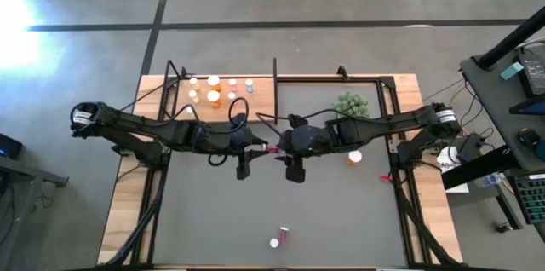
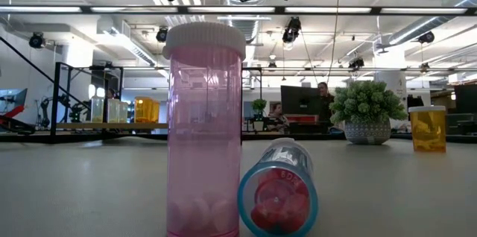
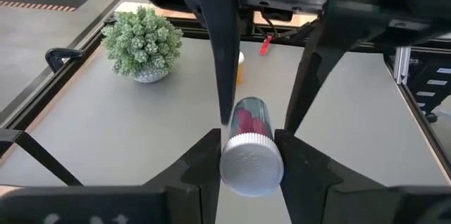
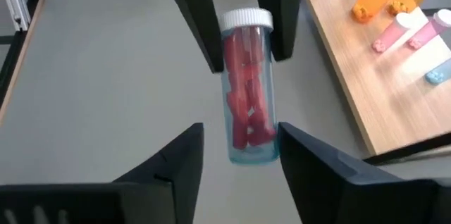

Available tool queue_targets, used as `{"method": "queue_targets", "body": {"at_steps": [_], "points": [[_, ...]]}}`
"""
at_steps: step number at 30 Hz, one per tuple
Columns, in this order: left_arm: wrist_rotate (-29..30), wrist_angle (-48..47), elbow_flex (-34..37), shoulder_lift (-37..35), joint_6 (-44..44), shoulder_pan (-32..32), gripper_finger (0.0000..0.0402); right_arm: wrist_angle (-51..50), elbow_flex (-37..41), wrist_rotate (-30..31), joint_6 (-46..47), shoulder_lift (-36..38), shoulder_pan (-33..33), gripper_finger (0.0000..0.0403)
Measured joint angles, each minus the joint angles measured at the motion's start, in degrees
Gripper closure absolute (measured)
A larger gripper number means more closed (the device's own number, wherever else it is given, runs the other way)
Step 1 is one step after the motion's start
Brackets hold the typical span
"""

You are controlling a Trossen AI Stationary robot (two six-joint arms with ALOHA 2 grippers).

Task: Pick and place medicine bottles onto shelf by color
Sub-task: Put the top blue pill bottle on the shelf aligned with the other blue bottle

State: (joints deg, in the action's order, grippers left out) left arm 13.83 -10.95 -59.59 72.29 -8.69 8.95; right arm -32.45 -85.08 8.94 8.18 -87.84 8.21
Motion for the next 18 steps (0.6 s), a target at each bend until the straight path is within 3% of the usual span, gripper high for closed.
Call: {"method": "queue_targets", "body": {"at_steps": [7, 11, 18], "points": [[0.0, -2.4, -0.2, 0.0, -3.9, -2.0, 0.0302, -6.9, 0.0, -0.4, 4.2, 4.5, 0.0, 0.0192], [0.0, -9.0, -0.9, 0.0, -10.4, -6.7, 0.0302, -10.9, 0.0, -0.3, 4.8, 7.7, 0.0, 0.0187], [-5.8, -20.2, -4.6, 1.1, -10.6, -17.1, 0.0303, -11.9, 0.0, -0.2, 3.4, 13.5, 0.0, 0.0188]]}}
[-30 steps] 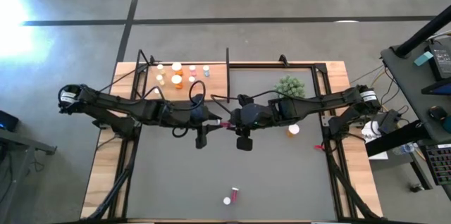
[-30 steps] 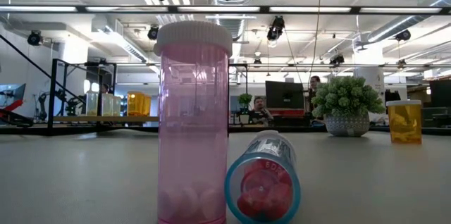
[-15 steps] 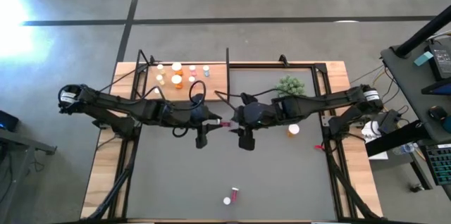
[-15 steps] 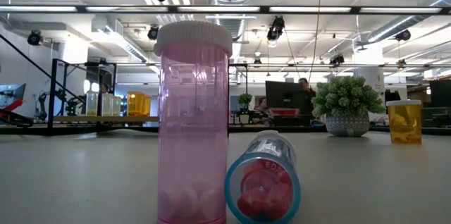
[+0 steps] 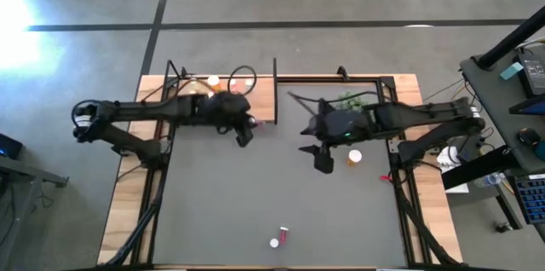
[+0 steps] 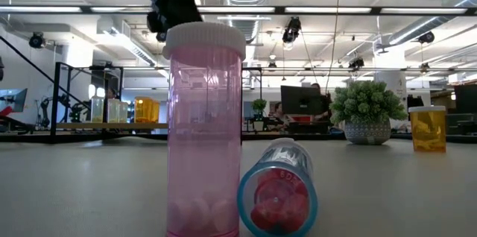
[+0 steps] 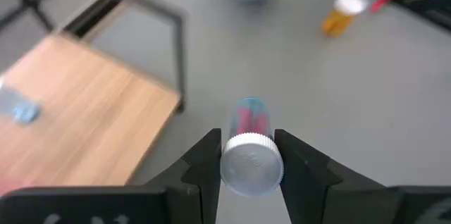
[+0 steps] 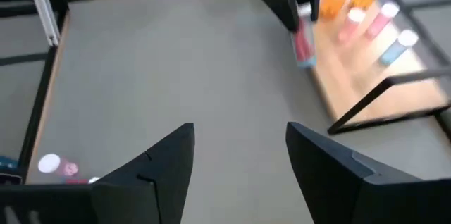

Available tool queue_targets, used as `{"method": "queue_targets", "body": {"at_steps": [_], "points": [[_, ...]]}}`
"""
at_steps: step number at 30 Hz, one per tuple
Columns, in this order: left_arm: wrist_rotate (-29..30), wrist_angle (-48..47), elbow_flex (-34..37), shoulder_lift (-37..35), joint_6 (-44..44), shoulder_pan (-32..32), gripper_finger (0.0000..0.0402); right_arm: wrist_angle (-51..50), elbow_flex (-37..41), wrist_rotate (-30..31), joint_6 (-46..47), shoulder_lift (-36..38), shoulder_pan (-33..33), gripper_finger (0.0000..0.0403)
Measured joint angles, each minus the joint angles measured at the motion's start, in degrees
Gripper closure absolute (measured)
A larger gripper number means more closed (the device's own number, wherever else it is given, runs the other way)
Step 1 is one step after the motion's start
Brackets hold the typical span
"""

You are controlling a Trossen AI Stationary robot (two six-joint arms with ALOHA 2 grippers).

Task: Pick and place medicine bottles onto shelf by color
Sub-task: Put the top blue pill bottle on the shelf aligned with the other blue bottle

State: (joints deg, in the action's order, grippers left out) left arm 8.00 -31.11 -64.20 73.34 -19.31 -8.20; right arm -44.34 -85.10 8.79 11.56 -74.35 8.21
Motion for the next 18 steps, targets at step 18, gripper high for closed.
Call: {"method": "queue_targets", "body": {"at_steps": [18], "points": [[-6.6, -20.8, -15.9, 16.5, 15.8, -16.8, 0.0303, 17.6, 15.8, 9.4, -2.6, 11.5, -0.1, 0.0188]]}}
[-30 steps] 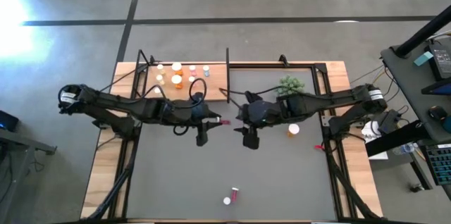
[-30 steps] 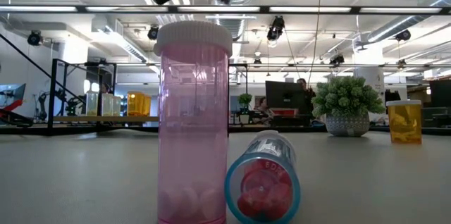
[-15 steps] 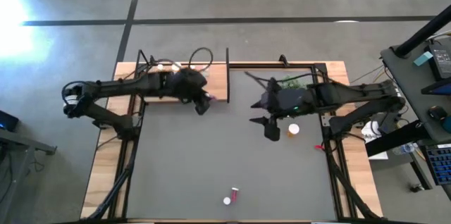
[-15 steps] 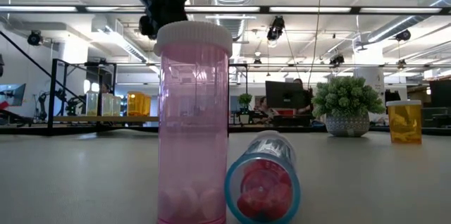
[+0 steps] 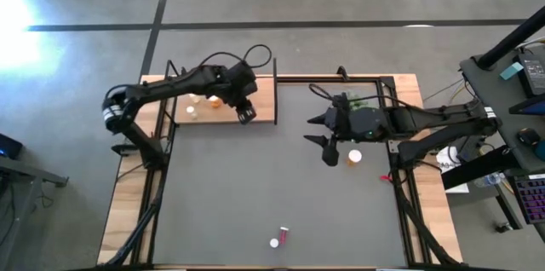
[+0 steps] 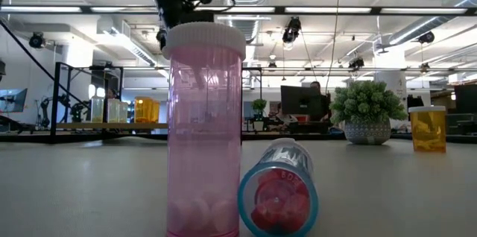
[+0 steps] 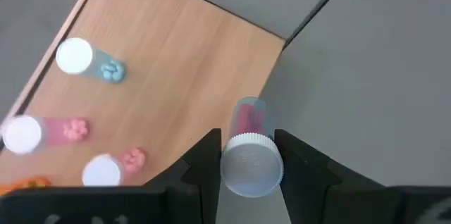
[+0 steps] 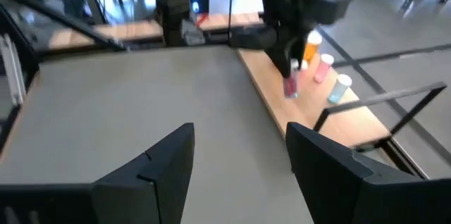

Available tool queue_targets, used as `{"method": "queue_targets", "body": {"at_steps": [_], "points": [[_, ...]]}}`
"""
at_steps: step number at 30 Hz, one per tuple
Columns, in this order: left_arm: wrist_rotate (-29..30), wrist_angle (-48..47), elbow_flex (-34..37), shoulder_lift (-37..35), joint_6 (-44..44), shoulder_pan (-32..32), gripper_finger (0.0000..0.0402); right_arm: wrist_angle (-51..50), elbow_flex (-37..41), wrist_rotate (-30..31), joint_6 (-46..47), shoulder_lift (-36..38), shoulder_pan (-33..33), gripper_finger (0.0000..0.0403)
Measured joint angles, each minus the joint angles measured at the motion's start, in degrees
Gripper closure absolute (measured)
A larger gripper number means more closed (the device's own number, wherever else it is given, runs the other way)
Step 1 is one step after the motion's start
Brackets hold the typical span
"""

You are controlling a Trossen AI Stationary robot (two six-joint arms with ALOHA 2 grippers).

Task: Pick and place medicine bottles onto shelf by color
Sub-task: Put the top blue pill bottle on the shelf aligned with the other blue bottle

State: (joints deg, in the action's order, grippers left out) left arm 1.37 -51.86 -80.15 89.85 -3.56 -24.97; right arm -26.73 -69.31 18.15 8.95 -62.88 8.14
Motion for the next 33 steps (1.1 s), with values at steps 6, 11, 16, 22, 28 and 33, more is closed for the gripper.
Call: {"method": "queue_targets", "body": {"at_steps": [6, 11, 16, 22, 28, 33], "points": [[0.9, -1.8, -2.8, 5.1, 5.7, -1.6, 0.0303, 11.0, 9.4, 1.1, 0.0, 5.1, -1.8, 0.0188], [4.0, -1.8, -3.3, 6.6, 9.3, -2.4, 0.0303, 19.0, 17.2, 5.1, 0.2, 9.4, -3.6, 0.0188], [5.5, -1.7, -3.3, 7.4, 12.0, -3.4, 0.0303, 22.4, 22.7, 6.2, 2.0, 13.0, -5.1, 0.0188], [5.6, -1.6, -3.3, 9.5, 11.9, -4.4, 0.0303, 22.3, 26.1, 10.7, 1.1, 15.6, -6.5, 0.0188], [5.6, -1.6, -4.4, 11.4, 11.4, -4.3, 0.0303, 22.4, 26.1, 17.9, 0.2, 15.5, -6.6, 0.0188], [5.6, -1.8, -5.6, 11.8, 11.4, -4.5, 0.0303, 22.4, 26.1, 17.9, -5.9, 14.8, -6.6, 0.0188]]}}
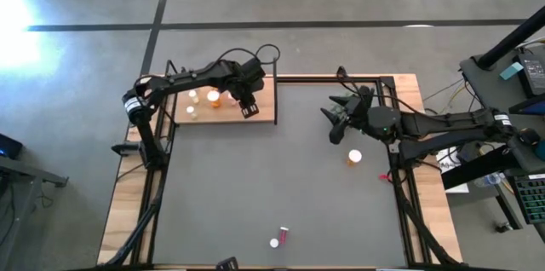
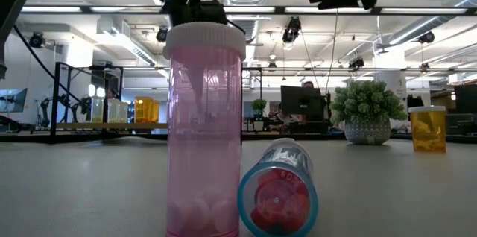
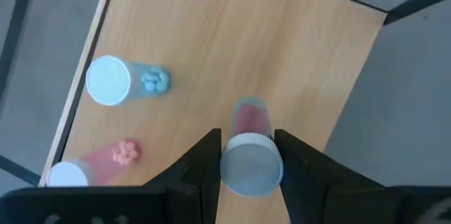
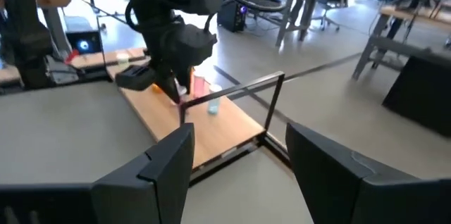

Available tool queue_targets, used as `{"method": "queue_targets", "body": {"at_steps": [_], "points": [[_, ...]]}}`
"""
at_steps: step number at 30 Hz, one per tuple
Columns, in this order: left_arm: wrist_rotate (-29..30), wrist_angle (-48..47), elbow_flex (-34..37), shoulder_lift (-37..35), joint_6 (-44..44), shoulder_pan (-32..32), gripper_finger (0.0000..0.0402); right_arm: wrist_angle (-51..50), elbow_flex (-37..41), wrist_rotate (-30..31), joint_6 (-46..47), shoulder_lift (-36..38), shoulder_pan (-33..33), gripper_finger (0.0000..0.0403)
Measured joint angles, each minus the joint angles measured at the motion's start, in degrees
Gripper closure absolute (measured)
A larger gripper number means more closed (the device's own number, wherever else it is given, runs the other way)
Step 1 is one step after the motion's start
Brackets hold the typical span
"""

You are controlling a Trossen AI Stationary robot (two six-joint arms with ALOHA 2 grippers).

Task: Pick and place medicine bottles onto shelf by color
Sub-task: Put the top blue pill bottle on the shelf aligned with the other blue bottle

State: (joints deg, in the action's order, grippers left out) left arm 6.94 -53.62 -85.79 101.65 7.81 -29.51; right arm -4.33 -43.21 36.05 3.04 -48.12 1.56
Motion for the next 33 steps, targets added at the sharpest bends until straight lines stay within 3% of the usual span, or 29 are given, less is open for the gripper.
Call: {"method": "queue_targets", "body": {"at_steps": [9, 33], "points": [[-0.2, 0.0, -0.1, 0.0, -0.1, 0.0, 0.0303, 0.0, 0.0, 0.0, -6.1, -0.7, 0.0, 0.0188], [-0.3, -0.8, 0.7, 0.0, -1.6, -0.1, 0.0303, -0.1, -0.1, 0.0, -6.1, -4.1, 0.0, 0.0188]]}}
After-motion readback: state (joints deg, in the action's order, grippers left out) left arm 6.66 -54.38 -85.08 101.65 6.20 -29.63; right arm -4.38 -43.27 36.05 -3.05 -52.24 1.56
